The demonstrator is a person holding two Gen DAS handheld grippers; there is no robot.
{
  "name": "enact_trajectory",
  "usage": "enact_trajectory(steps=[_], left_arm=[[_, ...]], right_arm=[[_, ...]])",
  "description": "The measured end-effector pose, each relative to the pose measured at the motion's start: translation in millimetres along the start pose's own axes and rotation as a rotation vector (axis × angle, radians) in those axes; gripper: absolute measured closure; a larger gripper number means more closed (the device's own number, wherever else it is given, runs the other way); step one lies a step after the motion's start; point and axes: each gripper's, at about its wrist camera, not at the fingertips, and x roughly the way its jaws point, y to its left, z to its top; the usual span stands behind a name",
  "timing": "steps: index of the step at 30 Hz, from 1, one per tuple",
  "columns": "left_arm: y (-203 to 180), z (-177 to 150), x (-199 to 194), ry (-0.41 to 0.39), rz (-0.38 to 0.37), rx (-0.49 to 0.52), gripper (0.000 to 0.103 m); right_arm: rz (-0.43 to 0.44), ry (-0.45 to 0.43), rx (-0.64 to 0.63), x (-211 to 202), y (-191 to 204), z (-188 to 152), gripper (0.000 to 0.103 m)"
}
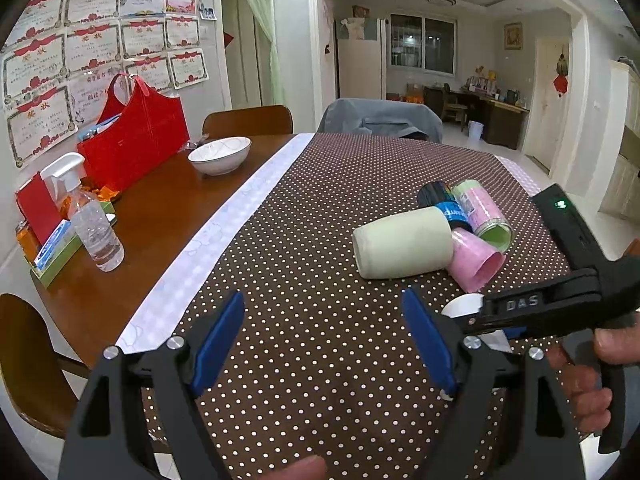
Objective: Flip cup upside down
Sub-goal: 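Lift the white cup with the right gripper and turn it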
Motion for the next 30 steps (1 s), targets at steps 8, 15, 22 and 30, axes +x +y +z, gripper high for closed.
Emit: enact_trajectory(steps=[8, 15, 22, 30], left_arm=[[-11, 4, -2, -0.005, -0.005, 0.011, 0.023], [-21, 9, -8, -0.029, -0.009, 0.022, 0.023], [-25, 11, -11, -0.040, -0.015, 0.018, 0.023], [-20, 10, -8, -0.034, -0.009, -0.004, 0.023]], right_arm=[[0.101, -0.131, 0.013, -43, -18, -7, 0.042], [0.084, -0.359, -0.094, -86, -7, -21, 0.042], [-0.044, -0.637, -0.242, -96, 20, -47, 0.042], [-0.210, -0.826, -0.389, -80, 35, -60, 0.041]])
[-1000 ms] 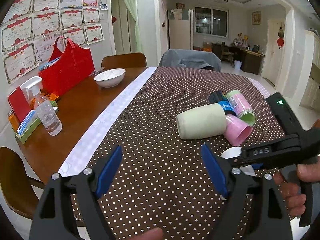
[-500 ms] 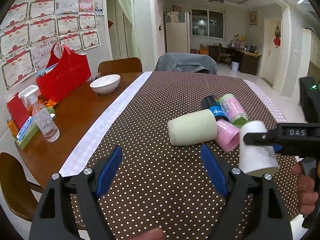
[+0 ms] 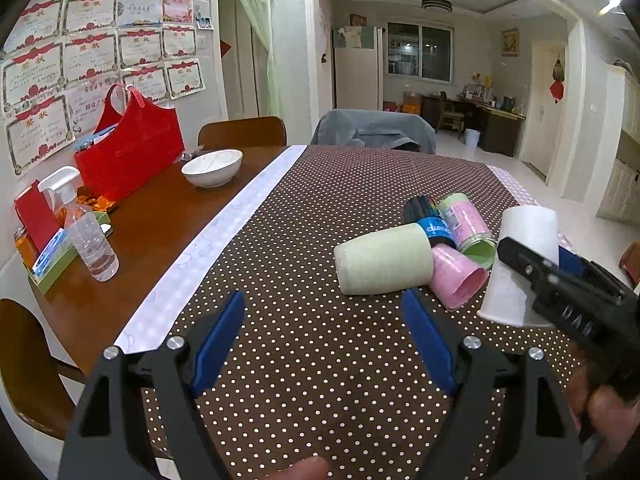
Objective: Flip cup upside down
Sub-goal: 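Lift the white cup with the right gripper and turn it, then lower the white cup rim-down onto the tablecloth and open the right gripper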
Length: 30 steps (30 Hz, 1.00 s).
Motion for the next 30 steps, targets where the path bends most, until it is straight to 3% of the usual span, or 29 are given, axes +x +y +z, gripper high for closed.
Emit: enact_trajectory(steps=[12, 30], left_arm=[[10, -3, 15, 0.030, 0.008, -0.032, 0.023], [9, -8, 25, 0.053, 0.004, -0.041, 0.023]], right_arm=[[-0.076, 0.035, -0.125, 36, 18, -22, 0.041], [-0.072, 0.143, -0.120, 52, 19, -41, 0.037]])
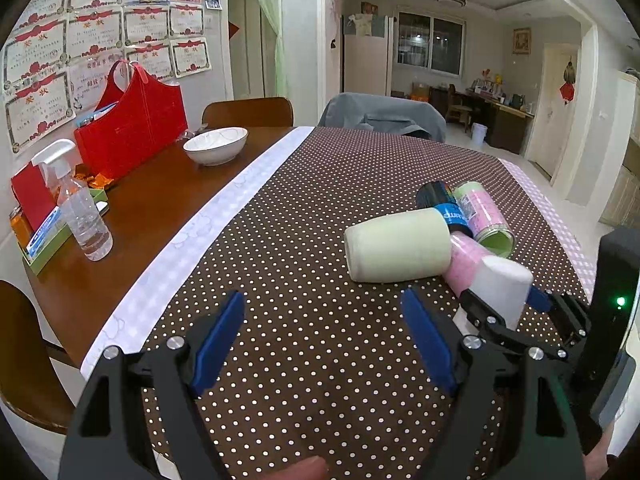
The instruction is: Flip cup upside down
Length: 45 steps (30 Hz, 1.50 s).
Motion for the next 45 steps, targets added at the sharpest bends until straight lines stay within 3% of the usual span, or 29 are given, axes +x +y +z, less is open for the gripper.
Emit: enact_trajectory(steps=[9, 23, 36, 45], left_arm=[[-5, -1, -7, -0.011, -0.008, 0.006, 0.023], [-16, -2, -43, -0.062, -0.024, 0.019, 0.023], [-38, -7, -106, -0.173, -0.042, 0.060, 0.023], [-44, -12, -151, -0.255, -0.034, 0.072, 0.023]], right_arm=[[0.063, 0.005, 0.056, -27, -8, -6, 0.006], [0.089, -0.001, 0.118, -68, -20, 15, 0.006], [0.005, -0.064, 0.214, -143, -44, 25, 0.006], [-0.057, -0.164, 0.175, -202, -34, 21, 0.006]])
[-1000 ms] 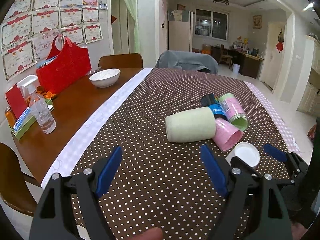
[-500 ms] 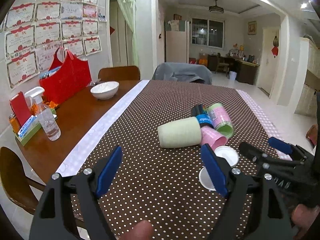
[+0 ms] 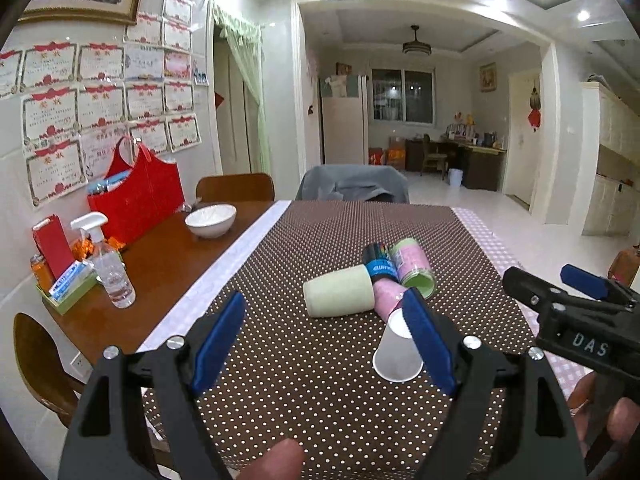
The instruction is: Flip cup upside down
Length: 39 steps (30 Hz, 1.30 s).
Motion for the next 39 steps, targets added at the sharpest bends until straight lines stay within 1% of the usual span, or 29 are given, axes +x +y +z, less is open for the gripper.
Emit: enact_trajectory(steps=[6, 11, 18, 24, 28, 39], left_arm=[[2, 8, -25, -0.049, 0.009, -0.023, 0.023], [4, 13, -41, -0.066, 0.010, -0.053, 0.023], [-8, 13, -56, -0.082, -0.012, -0.016, 0.023], [-7, 16, -64, -0.112, 0.009, -0.018, 0.023], [-3, 17, -66, -0.120, 0.017, -0.028, 0.023], [-7, 16, -65, -0.120, 0.017, -0.013, 0.023]], right_arm=[[-0.040, -0.070, -0.023, -33, 6, 0, 0.006], [-0.080, -0.115, -0.054, -51, 9, -2, 0.006], [-0.095, -0.131, -0.066, -59, 11, -2, 0.006], [-0.109, -0.163, -0.067, -68, 12, 0, 0.006], [-0.112, -0.168, -0.067, -69, 12, 0, 0.006], [-0.109, -0.162, -0.067, -69, 12, 2, 0.006]])
